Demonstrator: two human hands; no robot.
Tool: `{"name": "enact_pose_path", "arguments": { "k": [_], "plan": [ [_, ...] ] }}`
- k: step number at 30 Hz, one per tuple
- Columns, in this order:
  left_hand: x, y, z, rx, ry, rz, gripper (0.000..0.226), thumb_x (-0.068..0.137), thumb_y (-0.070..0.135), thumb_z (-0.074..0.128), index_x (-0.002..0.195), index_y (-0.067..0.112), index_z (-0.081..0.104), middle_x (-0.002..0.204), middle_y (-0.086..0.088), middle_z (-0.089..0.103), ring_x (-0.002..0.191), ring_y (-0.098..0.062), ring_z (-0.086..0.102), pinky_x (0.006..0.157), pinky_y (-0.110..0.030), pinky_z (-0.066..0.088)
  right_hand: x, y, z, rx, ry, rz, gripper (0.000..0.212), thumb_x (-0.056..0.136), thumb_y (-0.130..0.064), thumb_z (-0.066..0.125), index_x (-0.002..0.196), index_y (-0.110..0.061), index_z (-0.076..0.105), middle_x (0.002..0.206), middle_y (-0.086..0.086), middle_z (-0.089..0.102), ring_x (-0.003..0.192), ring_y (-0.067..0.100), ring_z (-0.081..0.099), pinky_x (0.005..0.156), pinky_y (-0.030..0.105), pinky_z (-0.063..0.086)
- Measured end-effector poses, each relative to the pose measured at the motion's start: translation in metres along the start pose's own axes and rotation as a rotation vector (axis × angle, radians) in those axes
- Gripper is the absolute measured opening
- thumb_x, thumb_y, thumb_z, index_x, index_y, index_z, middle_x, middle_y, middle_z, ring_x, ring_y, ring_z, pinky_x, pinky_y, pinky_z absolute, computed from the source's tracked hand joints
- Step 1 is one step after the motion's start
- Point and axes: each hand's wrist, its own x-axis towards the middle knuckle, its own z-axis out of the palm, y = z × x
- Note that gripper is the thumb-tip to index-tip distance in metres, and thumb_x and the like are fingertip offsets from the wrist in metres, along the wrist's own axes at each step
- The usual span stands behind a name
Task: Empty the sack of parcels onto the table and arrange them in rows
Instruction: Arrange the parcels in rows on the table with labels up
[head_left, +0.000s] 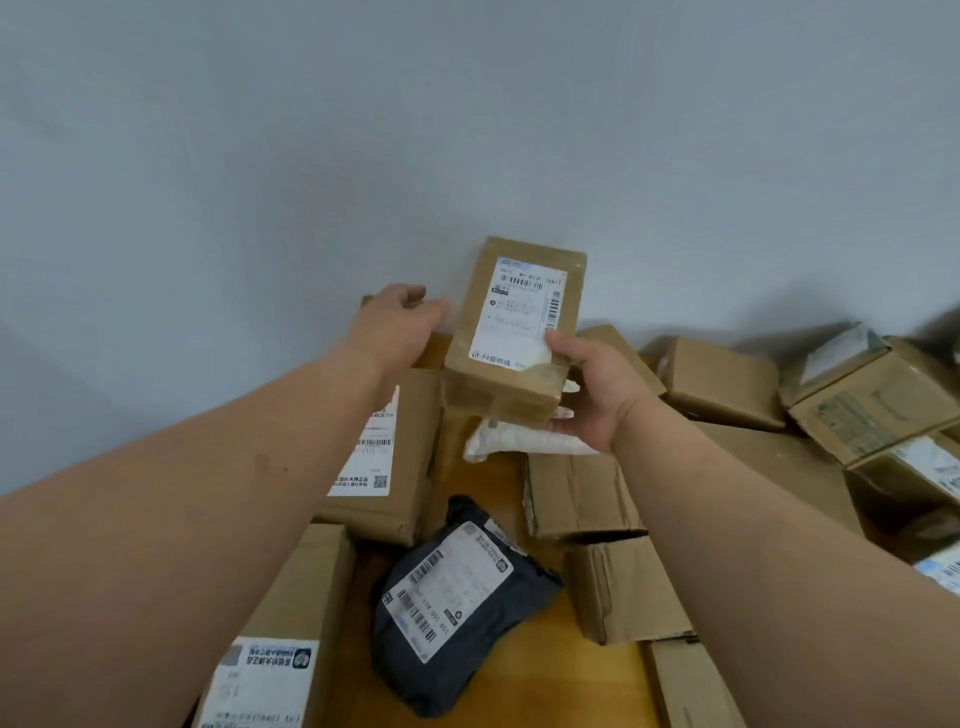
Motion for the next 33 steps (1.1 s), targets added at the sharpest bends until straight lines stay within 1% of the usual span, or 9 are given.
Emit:
{"name": "enact_pose_path", "arguments": {
  "k": [5,8,11,14,16,20,24,30,33],
  "plan": [
    [0.026,-0.031,-0.014,0.192,0.138,0.021,0.049,0.098,0.029,0.056,0.146,0.022,0.045,0.138,-0.001,0.054,0.117,-0.021,0.053,0.092,-0.032,0.041,0.035,0.001,0.021,-0.071,0.083,-0.076,0.055,0.093,-0.025,0.066,0.141,-0.031,0.039,0.109,-0.002,0.07,0.1,0.025,0.068,0.097,0.055,0.051],
    [0.036,-0.054,-0.019,0.348,0.099,-0.035,0.056,0.098,0.031,0.054,0.151,0.029,0.037,0.15,-0.004,0.047,0.126,-0.028,0.051,0.1,-0.038,0.044,0.051,0.011,0.028,-0.079,0.08,-0.087,0.06,0.095,-0.026,0.064,0.146,-0.03,0.033,0.114,-0.001,0.068,0.095,0.023,0.069,0.088,0.049,0.056],
    [0.04,-0.07,-0.023,0.753,-0.035,-0.064,0.061,0.097,0.047,0.049,0.154,0.042,0.026,0.161,-0.002,0.029,0.143,-0.033,0.032,0.114,-0.05,0.032,0.06,0.019,0.028,-0.04,0.082,-0.084,0.052,0.095,-0.024,0.063,0.141,-0.028,0.039,0.111,-0.001,0.07,0.087,0.019,0.07,0.068,0.035,0.056],
    [0.038,-0.076,-0.023,1.122,-0.105,-0.004,0.062,0.094,0.058,0.044,0.152,0.045,0.026,0.162,0.002,0.025,0.147,-0.03,0.021,0.114,-0.055,0.023,0.067,0.021,0.025,0.008,0.09,-0.084,0.042,0.095,-0.031,0.062,0.135,-0.026,0.047,0.109,0.0,0.072,0.094,0.021,0.07,0.083,0.044,0.058],
    [0.034,-0.075,-0.023,1.133,-0.087,0.024,0.06,0.092,0.057,0.047,0.149,0.045,0.032,0.155,0.003,0.034,0.143,-0.027,0.025,0.111,-0.052,0.025,0.071,0.022,0.024,0.044,0.109,-0.072,0.04,0.095,-0.036,0.06,0.133,-0.027,0.049,0.111,0.002,0.072,0.102,0.027,0.068,0.095,0.052,0.053],
    [0.028,-0.072,-0.023,1.137,-0.104,0.031,0.054,0.087,0.057,0.052,0.14,0.048,0.043,0.137,0.001,0.046,0.131,-0.027,0.034,0.1,-0.049,0.03,0.071,0.026,0.03,0.021,0.144,-0.13,0.028,0.098,-0.037,0.056,0.125,-0.03,0.051,0.113,0.002,0.07,0.1,0.024,0.068,0.09,0.047,0.056],
    [0.029,-0.071,-0.026,1.126,-0.125,0.006,0.053,0.084,0.058,0.053,0.136,0.051,0.047,0.128,0.002,0.048,0.125,-0.025,0.036,0.094,-0.047,0.03,0.071,0.032,0.034,-0.014,0.174,-0.182,0.011,0.099,-0.037,0.053,0.11,-0.034,0.054,0.114,0.001,0.069,0.106,0.025,0.066,0.097,0.049,0.053],
    [0.032,-0.073,-0.033,1.107,-0.107,0.015,0.043,0.085,0.059,0.053,0.126,0.044,0.057,0.114,0.004,0.048,0.12,-0.023,0.04,0.091,-0.046,0.03,0.073,0.036,0.037,-0.066,0.213,-0.235,0.014,0.099,-0.04,0.052,0.111,-0.033,0.053,0.117,0.002,0.068,0.11,0.025,0.064,0.099,0.052,0.051],
    [0.033,-0.074,-0.034,1.099,-0.101,0.024,0.037,0.086,0.057,0.054,0.12,0.043,0.061,0.107,0.005,0.047,0.115,-0.021,0.042,0.092,-0.045,0.03,0.073,0.039,0.042,-0.125,0.257,-0.298,0.015,0.1,-0.038,0.051,0.113,-0.03,0.05,0.119,0.003,0.065,0.109,0.022,0.063,0.096,0.045,0.053]
  ]
}}
